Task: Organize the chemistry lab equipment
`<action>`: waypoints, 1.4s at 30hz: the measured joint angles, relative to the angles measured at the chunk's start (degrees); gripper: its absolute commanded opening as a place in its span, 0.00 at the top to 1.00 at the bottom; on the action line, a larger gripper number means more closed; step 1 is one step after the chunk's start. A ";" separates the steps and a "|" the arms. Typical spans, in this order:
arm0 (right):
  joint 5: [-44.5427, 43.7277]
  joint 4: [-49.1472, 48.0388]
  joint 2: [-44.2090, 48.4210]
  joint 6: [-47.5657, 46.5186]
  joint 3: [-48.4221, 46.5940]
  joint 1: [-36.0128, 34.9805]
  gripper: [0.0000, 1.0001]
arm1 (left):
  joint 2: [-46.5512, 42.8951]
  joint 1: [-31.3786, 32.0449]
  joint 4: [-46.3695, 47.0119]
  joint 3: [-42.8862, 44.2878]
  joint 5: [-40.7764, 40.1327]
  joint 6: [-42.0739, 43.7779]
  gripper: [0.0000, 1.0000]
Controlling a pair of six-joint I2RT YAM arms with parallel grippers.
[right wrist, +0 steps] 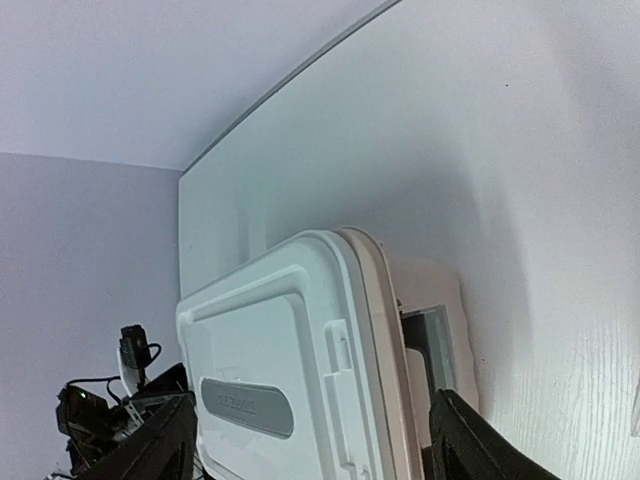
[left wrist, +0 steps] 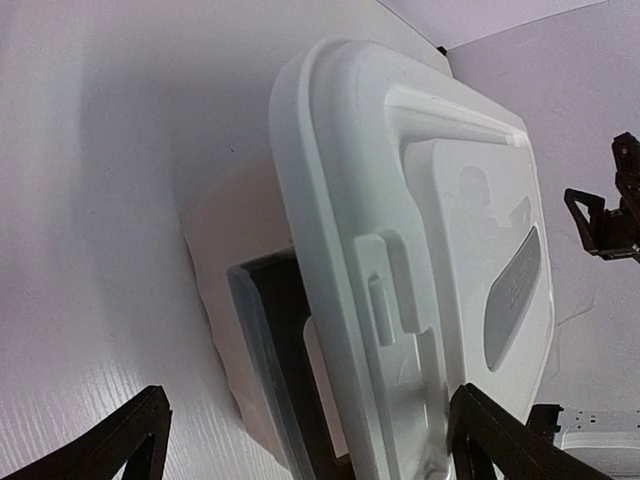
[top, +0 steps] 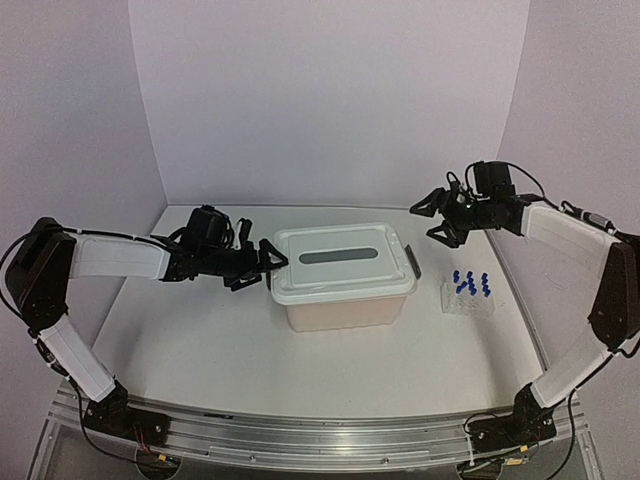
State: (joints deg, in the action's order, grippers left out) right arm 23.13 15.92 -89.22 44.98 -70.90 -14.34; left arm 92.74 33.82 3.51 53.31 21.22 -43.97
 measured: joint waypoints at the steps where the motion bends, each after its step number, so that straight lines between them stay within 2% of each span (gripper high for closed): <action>1: -1.02 0.84 0.75 -1.06 -0.40 0.02 0.11 | 0.14 0.00 -0.02 0.15 0.09 0.17 0.04; 9: -1.46 6.14 1.26 -8.57 -3.36 -0.03 0.05 | 1.19 0.00 -0.14 1.10 0.28 0.70 0.04; 16: -0.65 11.88 -5.28 -14.57 -7.26 -2.45 0.03 | 2.24 0.02 -0.68 2.23 0.76 1.08 0.04; 32: -2.34 18.82 -10.56 -20.79 -8.33 -3.59 0.02 | 4.05 0.26 -1.21 4.42 0.82 1.14 0.05; 35: -3.16 19.27 -11.33 -20.72 -8.35 -3.59 0.06 | 4.39 0.26 -1.77 5.06 0.52 1.19 0.06; 42: -3.60 19.38 -11.91 -19.37 -8.33 -3.73 0.31 | 5.39 0.62 -4.74 7.84 -1.73 2.14 0.08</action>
State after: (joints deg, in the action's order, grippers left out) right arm 19.53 35.30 -101.13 25.61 -79.23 -18.07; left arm 98.13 34.45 -1.23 61.15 19.49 -41.82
